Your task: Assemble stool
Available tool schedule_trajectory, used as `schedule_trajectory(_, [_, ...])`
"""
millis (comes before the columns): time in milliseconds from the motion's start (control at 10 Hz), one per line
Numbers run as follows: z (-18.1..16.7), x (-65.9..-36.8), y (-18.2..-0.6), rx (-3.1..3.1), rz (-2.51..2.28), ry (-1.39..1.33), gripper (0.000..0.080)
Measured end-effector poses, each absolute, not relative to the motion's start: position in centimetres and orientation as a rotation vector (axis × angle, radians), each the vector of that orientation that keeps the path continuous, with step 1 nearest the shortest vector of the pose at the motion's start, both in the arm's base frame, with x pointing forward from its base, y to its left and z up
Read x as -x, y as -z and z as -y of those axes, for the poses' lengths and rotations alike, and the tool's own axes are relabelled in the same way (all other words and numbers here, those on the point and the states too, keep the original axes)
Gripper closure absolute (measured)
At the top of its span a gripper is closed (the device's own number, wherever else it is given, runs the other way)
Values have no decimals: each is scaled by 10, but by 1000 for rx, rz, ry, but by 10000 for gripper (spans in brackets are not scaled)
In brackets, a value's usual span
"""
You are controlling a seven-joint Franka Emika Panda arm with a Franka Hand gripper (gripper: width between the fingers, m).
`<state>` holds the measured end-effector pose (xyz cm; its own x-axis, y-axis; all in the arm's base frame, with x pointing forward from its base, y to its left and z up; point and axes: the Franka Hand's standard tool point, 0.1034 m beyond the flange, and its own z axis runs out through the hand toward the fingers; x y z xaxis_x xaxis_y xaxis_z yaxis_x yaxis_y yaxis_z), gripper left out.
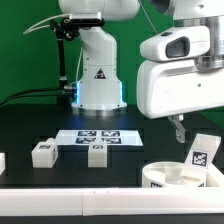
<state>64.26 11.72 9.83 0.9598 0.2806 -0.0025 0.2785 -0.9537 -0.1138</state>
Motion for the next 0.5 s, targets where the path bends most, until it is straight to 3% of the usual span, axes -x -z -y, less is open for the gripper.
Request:
schedule_trajectory(300, [-116,-639,-91,2876,1168,-46,151])
schedule_trajectory(500, [-115,-636,-80,2798,1363,-66,151])
